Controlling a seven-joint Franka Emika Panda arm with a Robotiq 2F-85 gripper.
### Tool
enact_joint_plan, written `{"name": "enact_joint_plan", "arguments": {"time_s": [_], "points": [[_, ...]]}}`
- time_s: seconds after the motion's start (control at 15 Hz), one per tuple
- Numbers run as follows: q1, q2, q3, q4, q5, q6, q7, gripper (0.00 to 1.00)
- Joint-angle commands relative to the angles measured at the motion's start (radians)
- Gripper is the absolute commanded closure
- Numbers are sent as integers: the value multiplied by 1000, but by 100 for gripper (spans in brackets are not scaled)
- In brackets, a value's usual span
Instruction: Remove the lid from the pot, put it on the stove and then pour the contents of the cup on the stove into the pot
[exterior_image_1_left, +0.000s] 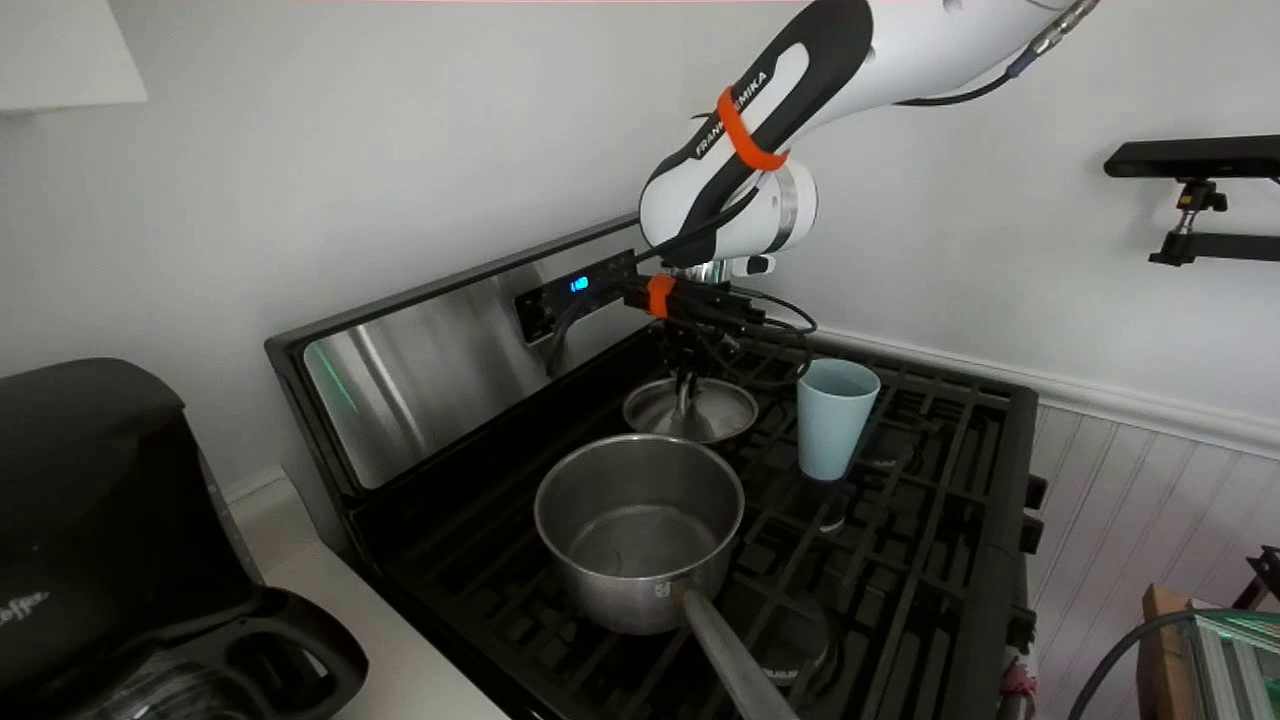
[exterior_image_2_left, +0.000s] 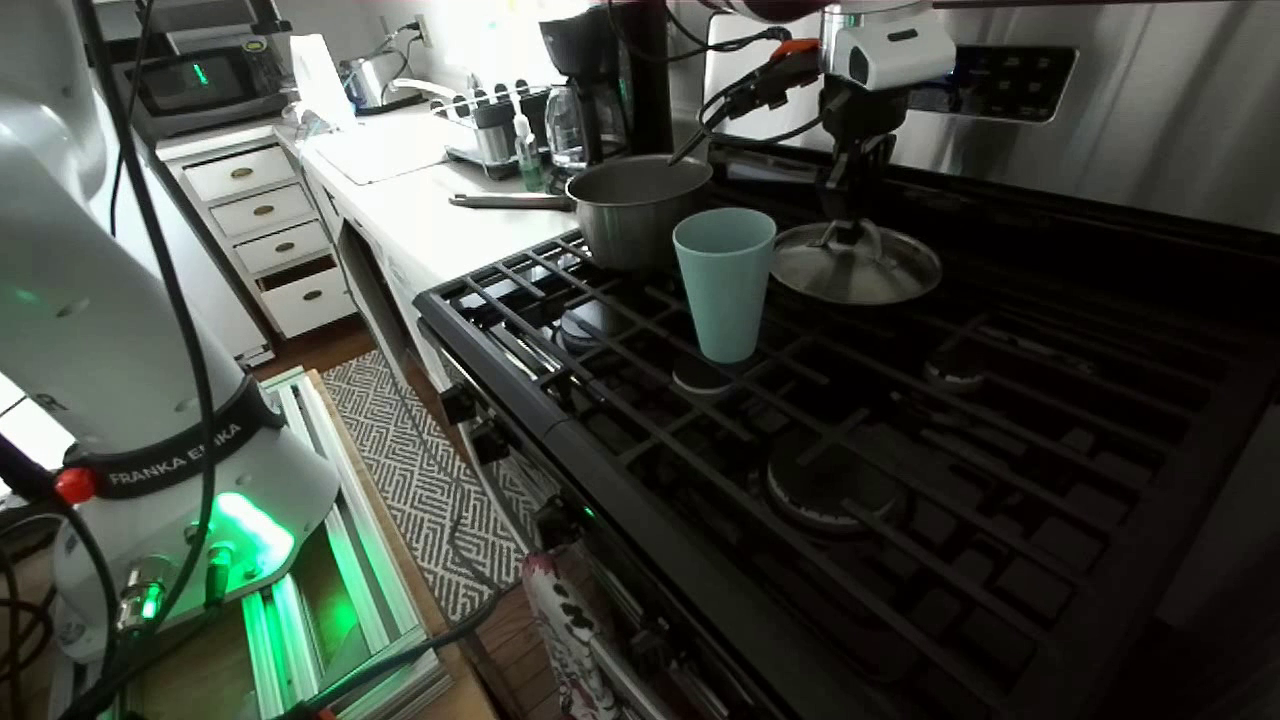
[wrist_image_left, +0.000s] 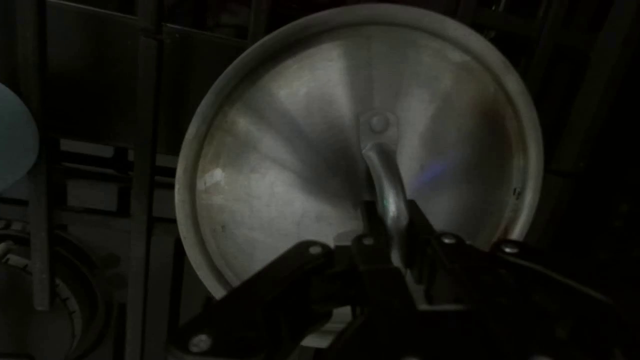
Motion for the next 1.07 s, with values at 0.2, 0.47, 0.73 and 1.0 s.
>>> {"name": "enact_joint_plan", "arguments": {"time_s": [0.2,0.47,0.73,1.0], "points": [[1,62,9,51,39,33,-17,96],[6,75,7,63,33,37,-13,96],[16,85,0,69,18,30,-4,96],[21,88,-4,69,13,27,-1,96]]}}
